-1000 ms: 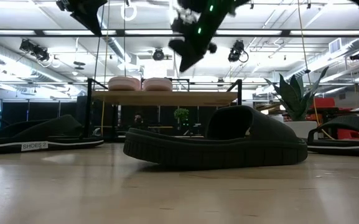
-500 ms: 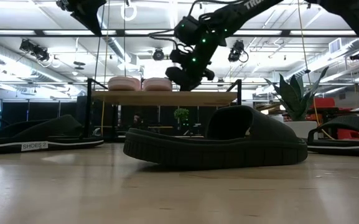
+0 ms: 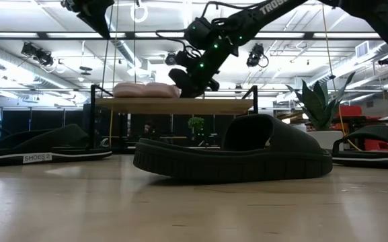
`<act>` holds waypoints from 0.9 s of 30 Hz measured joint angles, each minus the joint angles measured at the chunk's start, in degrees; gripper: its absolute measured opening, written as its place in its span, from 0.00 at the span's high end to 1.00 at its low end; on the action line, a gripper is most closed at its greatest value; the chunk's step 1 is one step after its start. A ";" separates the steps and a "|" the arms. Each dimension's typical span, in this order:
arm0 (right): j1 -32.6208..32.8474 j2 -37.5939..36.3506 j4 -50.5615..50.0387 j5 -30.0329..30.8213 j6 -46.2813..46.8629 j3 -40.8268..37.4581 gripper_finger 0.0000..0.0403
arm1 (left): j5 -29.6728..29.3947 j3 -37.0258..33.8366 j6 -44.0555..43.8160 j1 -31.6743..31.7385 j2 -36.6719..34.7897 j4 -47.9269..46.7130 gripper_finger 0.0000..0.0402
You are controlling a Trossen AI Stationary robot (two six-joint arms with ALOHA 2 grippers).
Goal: Pick and place slides into the shelf
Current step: Put the pink slides on the shelf, then put the bottom left black slides on the shelf aligned with the pink slides
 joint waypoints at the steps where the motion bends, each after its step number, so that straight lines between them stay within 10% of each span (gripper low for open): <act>1: 0.30 -0.02 0.64 -0.62 0.01 -0.02 1.00 | 0.02 0.00 0.00 0.00 0.00 0.00 0.94; 19: 4.69 -3.95 -7.20 1.98 -3.67 0.02 1.00 | 0.38 0.00 -1.57 -0.04 0.00 -0.11 0.94; 27: 13.87 -12.87 -21.76 5.47 -4.07 0.04 1.00 | 14.88 0.00 -1.88 -0.07 0.00 -0.76 0.98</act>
